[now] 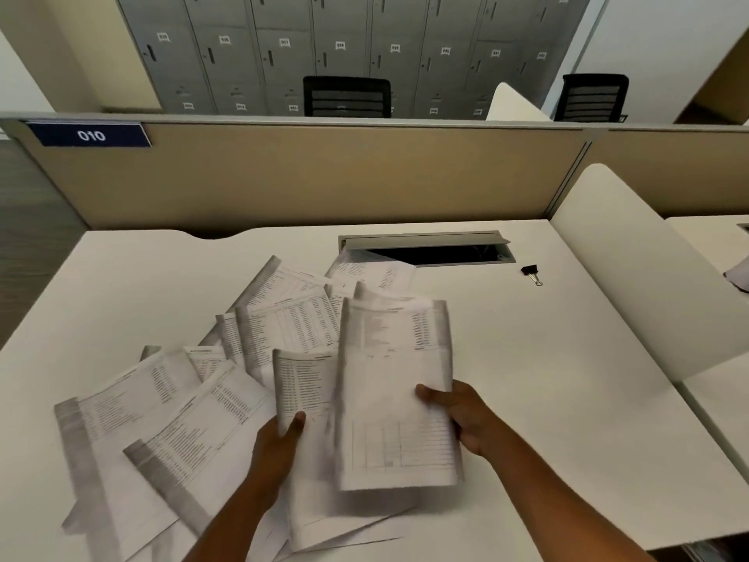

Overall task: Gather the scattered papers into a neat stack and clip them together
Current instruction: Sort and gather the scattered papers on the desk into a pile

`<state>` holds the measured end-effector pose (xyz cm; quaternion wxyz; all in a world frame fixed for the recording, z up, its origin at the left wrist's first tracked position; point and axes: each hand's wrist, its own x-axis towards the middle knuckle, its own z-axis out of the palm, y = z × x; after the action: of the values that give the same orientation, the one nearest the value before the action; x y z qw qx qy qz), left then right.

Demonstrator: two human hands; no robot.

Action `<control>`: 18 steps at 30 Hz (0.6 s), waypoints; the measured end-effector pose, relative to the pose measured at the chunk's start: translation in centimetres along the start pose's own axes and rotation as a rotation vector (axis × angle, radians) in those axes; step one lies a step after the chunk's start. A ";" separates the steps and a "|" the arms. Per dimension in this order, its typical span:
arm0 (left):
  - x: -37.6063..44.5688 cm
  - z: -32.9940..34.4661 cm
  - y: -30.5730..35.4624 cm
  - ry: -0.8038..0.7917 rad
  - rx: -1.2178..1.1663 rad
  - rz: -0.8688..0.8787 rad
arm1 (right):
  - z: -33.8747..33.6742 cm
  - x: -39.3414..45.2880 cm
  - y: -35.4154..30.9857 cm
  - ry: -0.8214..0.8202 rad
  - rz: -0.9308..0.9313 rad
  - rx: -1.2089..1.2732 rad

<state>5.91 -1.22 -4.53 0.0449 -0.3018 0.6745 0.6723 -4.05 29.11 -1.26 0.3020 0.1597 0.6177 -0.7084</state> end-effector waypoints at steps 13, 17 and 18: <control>-0.6 -1.3 -1.2 -0.100 -0.059 -0.012 | 4.1 0.6 3.2 0.353 -0.105 -0.686; -0.5 -1.2 -1.6 -0.082 0.002 0.009 | 3.3 1.1 3.3 0.340 -0.151 -0.739; -0.5 -1.2 -1.6 -0.069 0.018 0.007 | 3.1 1.3 3.4 0.358 -0.162 -0.761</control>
<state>7.47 -2.05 -5.61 0.0682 -0.2758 0.6796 0.6764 -2.44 25.60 -4.12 0.1707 0.1083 0.8883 -0.4124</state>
